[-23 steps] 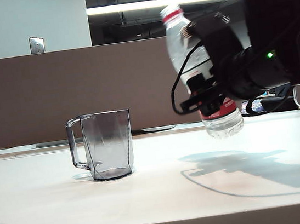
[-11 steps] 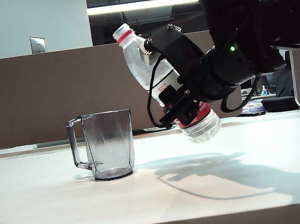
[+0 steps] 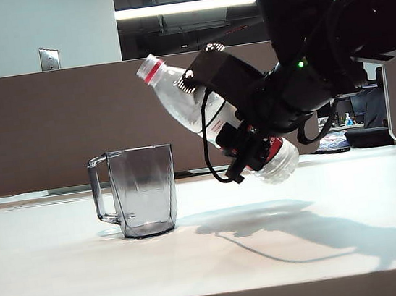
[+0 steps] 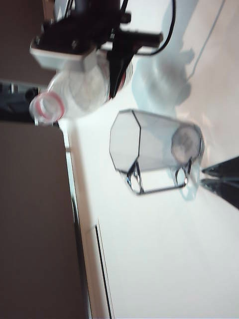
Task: Pick up the mineral water bottle on the table and pour water into the mug until it's half full.
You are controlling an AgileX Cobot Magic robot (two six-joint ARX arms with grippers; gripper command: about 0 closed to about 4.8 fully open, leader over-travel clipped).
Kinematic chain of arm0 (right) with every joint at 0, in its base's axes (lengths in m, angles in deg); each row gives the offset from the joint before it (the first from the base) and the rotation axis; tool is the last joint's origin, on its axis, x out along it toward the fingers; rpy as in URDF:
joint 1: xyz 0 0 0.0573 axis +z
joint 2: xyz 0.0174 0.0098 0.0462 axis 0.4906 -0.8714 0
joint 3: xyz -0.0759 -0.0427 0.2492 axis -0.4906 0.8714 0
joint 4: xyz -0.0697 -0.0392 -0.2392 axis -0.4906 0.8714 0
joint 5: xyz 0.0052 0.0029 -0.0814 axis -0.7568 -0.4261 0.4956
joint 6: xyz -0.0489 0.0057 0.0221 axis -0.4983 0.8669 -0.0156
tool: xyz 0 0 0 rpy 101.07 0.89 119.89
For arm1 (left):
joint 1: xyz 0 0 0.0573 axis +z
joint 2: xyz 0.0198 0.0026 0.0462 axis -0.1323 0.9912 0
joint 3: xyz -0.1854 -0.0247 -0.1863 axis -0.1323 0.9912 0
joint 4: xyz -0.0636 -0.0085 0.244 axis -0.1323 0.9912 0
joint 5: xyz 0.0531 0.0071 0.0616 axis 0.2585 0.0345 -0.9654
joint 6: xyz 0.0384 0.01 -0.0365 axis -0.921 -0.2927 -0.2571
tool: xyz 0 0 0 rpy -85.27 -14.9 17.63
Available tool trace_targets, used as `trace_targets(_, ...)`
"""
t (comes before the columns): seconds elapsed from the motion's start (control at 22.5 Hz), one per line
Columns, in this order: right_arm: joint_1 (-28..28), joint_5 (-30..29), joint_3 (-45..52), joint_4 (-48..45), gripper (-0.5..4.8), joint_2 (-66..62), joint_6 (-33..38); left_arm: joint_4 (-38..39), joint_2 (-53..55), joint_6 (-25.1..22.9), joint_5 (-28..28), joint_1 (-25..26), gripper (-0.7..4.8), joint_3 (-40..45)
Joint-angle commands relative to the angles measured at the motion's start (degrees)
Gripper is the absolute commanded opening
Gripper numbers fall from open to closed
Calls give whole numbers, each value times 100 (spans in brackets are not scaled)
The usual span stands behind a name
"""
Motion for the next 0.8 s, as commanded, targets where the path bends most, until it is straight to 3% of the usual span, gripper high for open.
trace_targets(0.04,96,72,-61,-297,219,63,-623,-70,0,-2,15,125,-5,-20)
trace_targets(0.44,103,223,-109,-317,220,63,-1360,-70,0,-2,15,133,-5,-20)
trace_targets(0.8,101,426,-140,-319,220,61,-1558,-70,0,-2,15,133,-5,-20)
